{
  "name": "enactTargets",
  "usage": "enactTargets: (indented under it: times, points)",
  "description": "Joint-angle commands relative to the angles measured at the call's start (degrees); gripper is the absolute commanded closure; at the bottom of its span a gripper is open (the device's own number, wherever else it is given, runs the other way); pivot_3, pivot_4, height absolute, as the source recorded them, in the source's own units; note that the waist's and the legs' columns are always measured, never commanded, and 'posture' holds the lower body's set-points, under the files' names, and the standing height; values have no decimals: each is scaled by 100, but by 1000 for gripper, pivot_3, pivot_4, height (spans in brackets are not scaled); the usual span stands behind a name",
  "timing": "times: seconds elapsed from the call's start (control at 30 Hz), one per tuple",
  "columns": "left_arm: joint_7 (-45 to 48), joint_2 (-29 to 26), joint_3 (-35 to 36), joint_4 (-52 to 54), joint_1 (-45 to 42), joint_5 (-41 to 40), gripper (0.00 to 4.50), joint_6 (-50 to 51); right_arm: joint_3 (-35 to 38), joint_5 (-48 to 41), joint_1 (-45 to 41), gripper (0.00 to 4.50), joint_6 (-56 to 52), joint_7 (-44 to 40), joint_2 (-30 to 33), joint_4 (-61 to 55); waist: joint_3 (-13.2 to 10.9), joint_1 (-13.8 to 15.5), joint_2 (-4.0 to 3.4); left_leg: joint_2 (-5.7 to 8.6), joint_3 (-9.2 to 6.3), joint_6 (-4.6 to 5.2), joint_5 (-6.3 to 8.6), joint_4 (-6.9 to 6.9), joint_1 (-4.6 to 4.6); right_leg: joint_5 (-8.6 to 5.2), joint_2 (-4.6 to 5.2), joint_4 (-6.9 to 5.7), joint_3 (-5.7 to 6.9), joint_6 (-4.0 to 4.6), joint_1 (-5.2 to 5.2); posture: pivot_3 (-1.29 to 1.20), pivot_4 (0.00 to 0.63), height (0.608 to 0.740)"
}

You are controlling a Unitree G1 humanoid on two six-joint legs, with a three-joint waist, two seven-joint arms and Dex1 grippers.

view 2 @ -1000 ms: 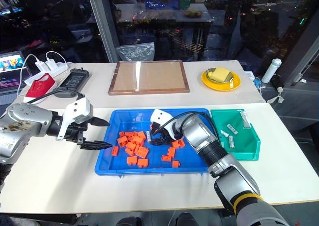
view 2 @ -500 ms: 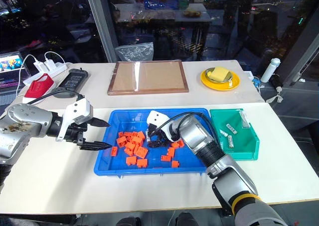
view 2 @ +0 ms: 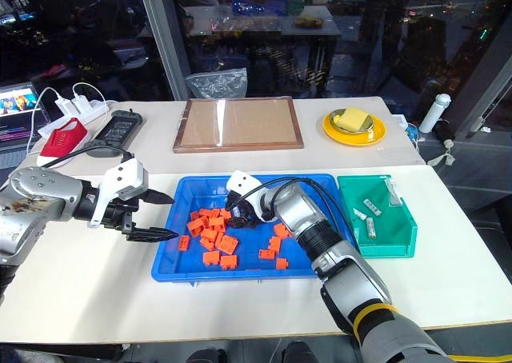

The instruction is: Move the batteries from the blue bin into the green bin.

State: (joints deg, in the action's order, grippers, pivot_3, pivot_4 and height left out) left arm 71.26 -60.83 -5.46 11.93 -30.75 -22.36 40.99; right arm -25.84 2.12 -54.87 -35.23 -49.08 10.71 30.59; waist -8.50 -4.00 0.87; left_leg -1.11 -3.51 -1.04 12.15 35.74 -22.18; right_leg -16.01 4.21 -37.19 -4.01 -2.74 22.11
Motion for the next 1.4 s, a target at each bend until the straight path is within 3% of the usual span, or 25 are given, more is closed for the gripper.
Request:
enactTargets:
  times: [0.03,0.13,0.17,0.43,0.57,0.73,0.9,1.2,1.4]
  points:
    - [-4,-92,194,132,-38,4,0,-122,-124,113,218,3025,-208,-231,195,-207,0,1,0,0,0,0,0,0,0,0,0,0,0,0,0,0,150,740]
    - [2,-75,176,117,-57,5,0,-131,-199,122,356,4102,-386,-392,419,-575,0,1,0,0,0,0,0,0,-1,0,0,0,0,0,0,0,150,740]
    - [7,-71,168,112,-63,5,0,-137,-227,130,407,4223,-468,-454,525,-740,0,2,0,1,0,0,0,0,-1,0,1,1,0,0,0,0,150,740]
    - [67,65,-16,-26,-261,51,0,-224,749,-674,451,4227,-1794,-759,1348,-2727,-2,52,1,4,1,0,0,2,-13,0,5,6,0,-1,4,0,150,740]
    - [154,219,-174,-176,-419,113,0,-330,1453,-1266,264,4228,-2449,-1070,2092,-3715,-3,50,0,3,0,0,0,1,-15,0,4,6,1,-1,7,0,150,740]
    - [240,419,-328,-394,-630,216,0,-463,2317,-1656,37,4228,-2801,-1027,3022,-3916,-4,99,2,4,1,1,1,1,-15,-1,5,12,1,-1,3,0,150,740]
    - [291,654,-466,-606,-823,307,0,-602,2552,-1356,627,4228,-2427,-912,4400,-3329,-4,191,4,11,9,4,2,1,-19,-1,16,25,0,-2,1,0,150,740]
    - [271,863,-487,-755,-866,561,0,-953,2648,-1375,1166,4228,-2135,-396,4421,-2890,-7,39,-8,5,22,9,5,1,-13,-1,9,19,-14,-2,5,0,150,740]
    - [-21,1033,-489,-765,-898,753,0,-878,2463,-1279,1405,4228,-2048,-246,4556,-2662,-7,90,-8,8,21,9,5,5,-17,-1,13,21,-13,-2,2,0,150,740]
